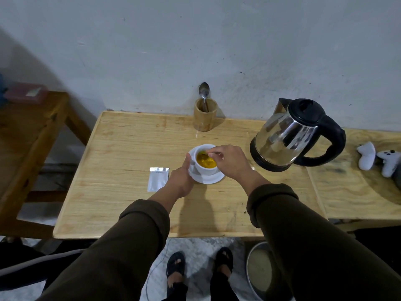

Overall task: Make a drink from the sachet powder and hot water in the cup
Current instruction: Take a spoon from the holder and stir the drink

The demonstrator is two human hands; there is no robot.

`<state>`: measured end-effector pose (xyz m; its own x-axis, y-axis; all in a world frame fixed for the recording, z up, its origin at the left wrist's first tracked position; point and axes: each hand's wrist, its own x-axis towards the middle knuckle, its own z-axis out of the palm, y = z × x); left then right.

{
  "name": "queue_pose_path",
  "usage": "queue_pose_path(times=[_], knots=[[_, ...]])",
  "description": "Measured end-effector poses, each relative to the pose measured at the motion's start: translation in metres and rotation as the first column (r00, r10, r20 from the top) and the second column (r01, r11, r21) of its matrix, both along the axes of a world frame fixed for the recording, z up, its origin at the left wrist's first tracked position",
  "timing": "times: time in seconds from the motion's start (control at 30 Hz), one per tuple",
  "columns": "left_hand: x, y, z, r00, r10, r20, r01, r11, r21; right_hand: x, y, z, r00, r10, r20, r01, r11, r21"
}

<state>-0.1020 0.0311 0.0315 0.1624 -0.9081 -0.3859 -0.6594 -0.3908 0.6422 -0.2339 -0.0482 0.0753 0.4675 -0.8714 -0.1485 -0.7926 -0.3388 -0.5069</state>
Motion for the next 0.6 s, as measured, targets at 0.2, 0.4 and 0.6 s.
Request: queue_pose_path(times=[0.2,0.4,0.6], knots=[[0.002,-0.001,-0.004,0.986,0.156,-0.054,-0.148,0.981,0.127,-0.004,0.003,0.007,0.999,-0.042,0.033,0.041,0.999,0.026],[-0.004,0.002,-0.004,0.995,0.092,-0.032,-0.088,0.992,0.087,-0.015,0.006,0.016,0.999,-0.036,-0.022,0.035,0.998,-0.044],[-0.011,0.007,-0.014,0.985,0.123,-0.123,-0.112,0.990,0.089,-0.027,0.012,0.023,0.974,-0.074,-0.215,0.035,0.983,-0.182]])
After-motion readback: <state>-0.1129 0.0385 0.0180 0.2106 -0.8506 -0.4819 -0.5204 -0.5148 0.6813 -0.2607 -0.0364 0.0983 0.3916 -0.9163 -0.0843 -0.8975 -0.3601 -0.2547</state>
